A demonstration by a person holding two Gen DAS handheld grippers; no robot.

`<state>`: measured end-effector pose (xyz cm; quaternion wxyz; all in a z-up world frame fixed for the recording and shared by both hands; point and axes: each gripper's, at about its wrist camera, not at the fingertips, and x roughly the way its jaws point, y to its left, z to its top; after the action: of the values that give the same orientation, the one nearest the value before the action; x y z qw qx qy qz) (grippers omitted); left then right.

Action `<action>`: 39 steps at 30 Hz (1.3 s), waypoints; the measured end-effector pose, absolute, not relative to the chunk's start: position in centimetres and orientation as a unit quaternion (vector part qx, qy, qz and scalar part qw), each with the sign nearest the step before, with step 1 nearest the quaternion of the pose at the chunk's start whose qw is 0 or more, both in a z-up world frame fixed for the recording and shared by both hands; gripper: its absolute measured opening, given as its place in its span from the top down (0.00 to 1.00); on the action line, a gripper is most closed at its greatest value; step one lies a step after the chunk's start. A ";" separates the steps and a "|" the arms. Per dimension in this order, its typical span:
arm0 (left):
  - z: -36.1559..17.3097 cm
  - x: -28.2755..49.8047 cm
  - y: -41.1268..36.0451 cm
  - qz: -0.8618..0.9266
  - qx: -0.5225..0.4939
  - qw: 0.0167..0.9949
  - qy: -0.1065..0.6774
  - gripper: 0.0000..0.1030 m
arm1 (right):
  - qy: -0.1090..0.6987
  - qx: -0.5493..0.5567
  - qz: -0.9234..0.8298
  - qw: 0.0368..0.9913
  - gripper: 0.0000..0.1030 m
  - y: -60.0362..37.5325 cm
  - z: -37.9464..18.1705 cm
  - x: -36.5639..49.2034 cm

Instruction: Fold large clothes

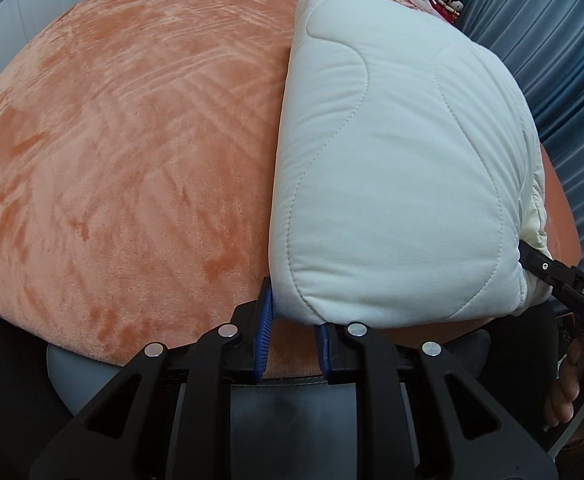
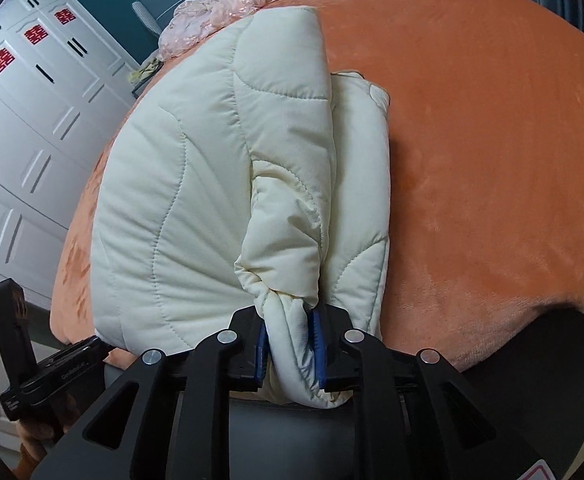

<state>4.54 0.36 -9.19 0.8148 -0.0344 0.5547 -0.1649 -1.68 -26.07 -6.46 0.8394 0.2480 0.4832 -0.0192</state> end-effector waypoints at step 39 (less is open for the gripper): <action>-2.6 19.1 -10.5 -0.173 -0.072 0.856 0.483 0.45 | 0.407 0.342 -0.083 0.843 0.90 -31.7 -3.5 11.3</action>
<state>19.09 -10.49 -2.63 0.8556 -0.0716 0.4826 -0.1732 11.27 -31.70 -3.50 0.8432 0.3419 0.4066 -0.0826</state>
